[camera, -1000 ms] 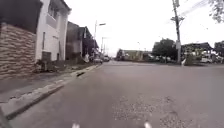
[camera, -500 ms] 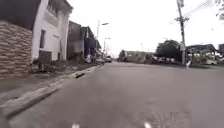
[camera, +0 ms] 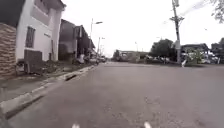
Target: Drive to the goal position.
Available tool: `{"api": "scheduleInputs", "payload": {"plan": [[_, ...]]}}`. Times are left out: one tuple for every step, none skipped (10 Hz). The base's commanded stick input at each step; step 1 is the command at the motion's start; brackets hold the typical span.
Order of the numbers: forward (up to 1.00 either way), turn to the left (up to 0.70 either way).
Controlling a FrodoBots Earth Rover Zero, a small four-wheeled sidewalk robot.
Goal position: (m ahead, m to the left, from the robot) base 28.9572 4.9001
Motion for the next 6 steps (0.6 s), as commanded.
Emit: {"api": "scheduleInputs", "payload": {"plan": [[0.70,0.17],[0.70,0.13],[0.70,0.04],[0.70,0.00],[0.70,0.03],[0.70,0.00]]}}
